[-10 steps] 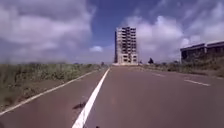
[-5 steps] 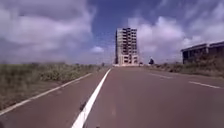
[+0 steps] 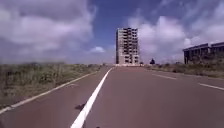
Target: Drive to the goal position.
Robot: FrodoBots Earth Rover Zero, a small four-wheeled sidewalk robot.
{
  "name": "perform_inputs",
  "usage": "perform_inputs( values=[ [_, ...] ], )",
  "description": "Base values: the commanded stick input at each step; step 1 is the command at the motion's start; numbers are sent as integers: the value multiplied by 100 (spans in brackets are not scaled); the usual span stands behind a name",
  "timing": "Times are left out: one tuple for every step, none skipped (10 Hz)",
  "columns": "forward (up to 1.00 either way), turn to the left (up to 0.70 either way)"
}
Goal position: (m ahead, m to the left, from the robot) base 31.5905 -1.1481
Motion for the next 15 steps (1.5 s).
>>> perform_inputs(
  values=[
    [85, 0],
    [85, 0],
    [85, 0],
    [85, 0],
    [85, 0],
    [85, 0],
    [85, 0],
    [85, 0],
    [85, 0],
    [85, 0],
    [85, 0],
    [85, -5],
    [85, -23],
    [85, -34],
    [85, -34]
  ],
)
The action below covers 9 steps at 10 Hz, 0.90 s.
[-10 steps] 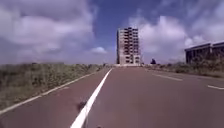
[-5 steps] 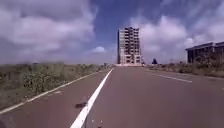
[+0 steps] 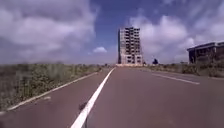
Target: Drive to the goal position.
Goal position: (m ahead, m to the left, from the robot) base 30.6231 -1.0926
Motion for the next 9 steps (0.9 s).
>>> perform_inputs(
  values=[
    [85, 0],
    [85, 0],
    [85, 0],
    [85, 0],
    [85, 0],
    [85, 0],
    [85, 0],
    [85, 0],
    [85, 0]
  ],
)
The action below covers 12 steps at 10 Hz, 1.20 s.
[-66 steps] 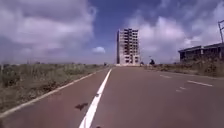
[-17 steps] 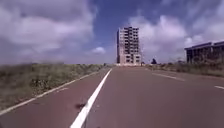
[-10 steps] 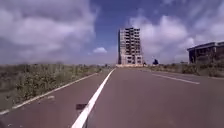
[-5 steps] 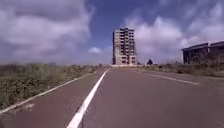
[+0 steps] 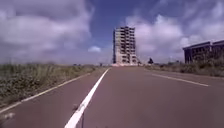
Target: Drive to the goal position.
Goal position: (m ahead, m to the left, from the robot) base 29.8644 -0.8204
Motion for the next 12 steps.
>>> perform_inputs(
  values=[
    [85, 0],
    [85, 0],
    [85, 0],
    [85, 0],
    [85, 0],
    [85, 0],
    [85, 0],
    [85, 0],
    [85, 0],
    [85, 0],
    [85, 0],
    [85, 0]
  ],
)
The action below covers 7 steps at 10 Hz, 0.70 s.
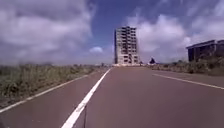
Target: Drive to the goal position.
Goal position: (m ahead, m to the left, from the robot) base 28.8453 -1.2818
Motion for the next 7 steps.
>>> perform_inputs(
  values=[
    [85, 0],
    [85, 0],
    [85, 0],
    [85, 0],
    [85, 0],
    [85, -34],
    [85, -34]
  ],
)
